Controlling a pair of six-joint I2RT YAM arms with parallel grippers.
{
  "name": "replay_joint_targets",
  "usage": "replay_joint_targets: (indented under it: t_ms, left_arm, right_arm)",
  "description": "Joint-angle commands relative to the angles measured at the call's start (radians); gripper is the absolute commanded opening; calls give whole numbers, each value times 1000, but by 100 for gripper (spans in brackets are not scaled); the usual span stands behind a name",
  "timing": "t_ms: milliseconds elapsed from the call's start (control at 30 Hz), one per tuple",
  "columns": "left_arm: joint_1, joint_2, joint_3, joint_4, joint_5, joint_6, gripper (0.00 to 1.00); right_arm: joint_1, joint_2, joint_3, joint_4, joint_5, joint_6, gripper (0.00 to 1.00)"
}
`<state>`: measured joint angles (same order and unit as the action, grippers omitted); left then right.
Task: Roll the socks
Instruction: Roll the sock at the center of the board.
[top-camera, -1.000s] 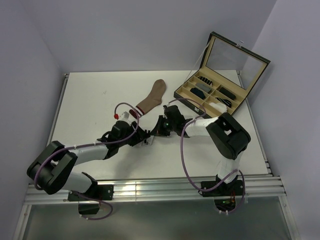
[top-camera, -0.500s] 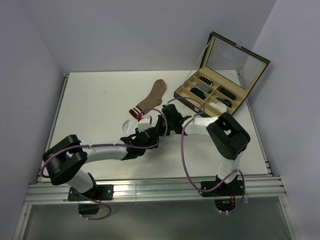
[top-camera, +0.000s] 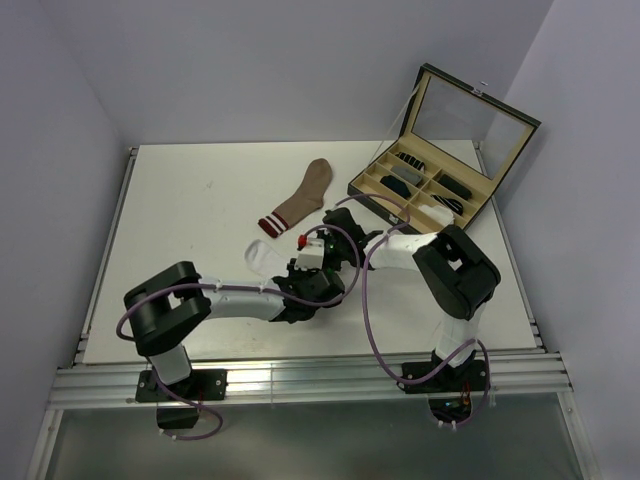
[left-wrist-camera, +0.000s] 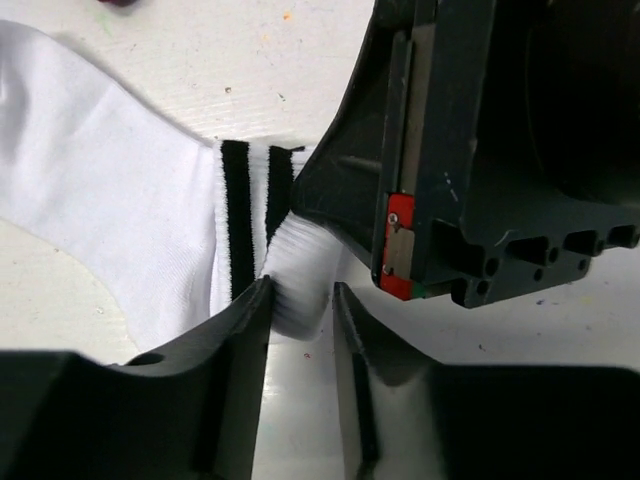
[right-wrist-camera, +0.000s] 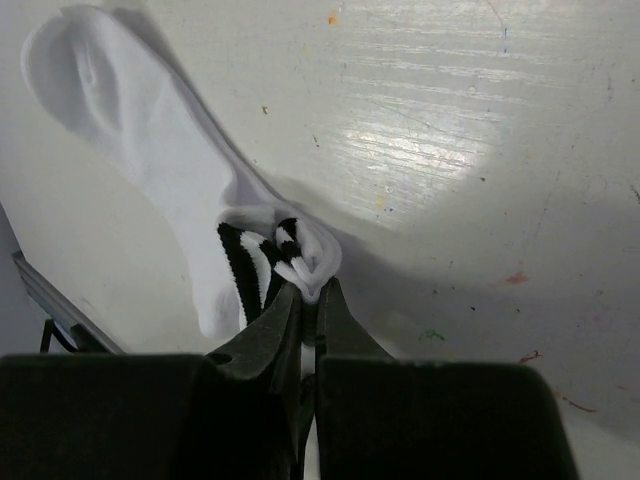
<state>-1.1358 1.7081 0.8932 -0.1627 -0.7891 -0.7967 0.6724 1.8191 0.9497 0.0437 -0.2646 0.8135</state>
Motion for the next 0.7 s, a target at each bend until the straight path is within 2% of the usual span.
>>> replay_joint_targets:
  t_ms: [0,233,300,333,467,500,667]
  left_arm:
    - [-28,53,50,-78,-68,1,33]
    - [-41,93,69,-107,-88,-15,12]
    - [-39,82,58,-100,-79,-15,1]
    - [-39,75,50,-75,-72,-10,0]
    - [-35,-31,-34,43,17,17,0]
    - [-30,-56,-52,66,43,16,0]
    - [77,-250,-230,291,322,-24,0]
  right_arm:
    - [10,-40,40,-27,21,1,0]
    - [10,-52,28,-18,-4,19,0]
    - [10,-63,20,-4,-13,23,0]
    - [10,-66,15,-2,-15,24,2]
    - [9,-115,-17,50,-18,33,16]
    - [7,-125,-25,64,-18,33,23]
    - [-8,-185,-94,163,-15,56,42]
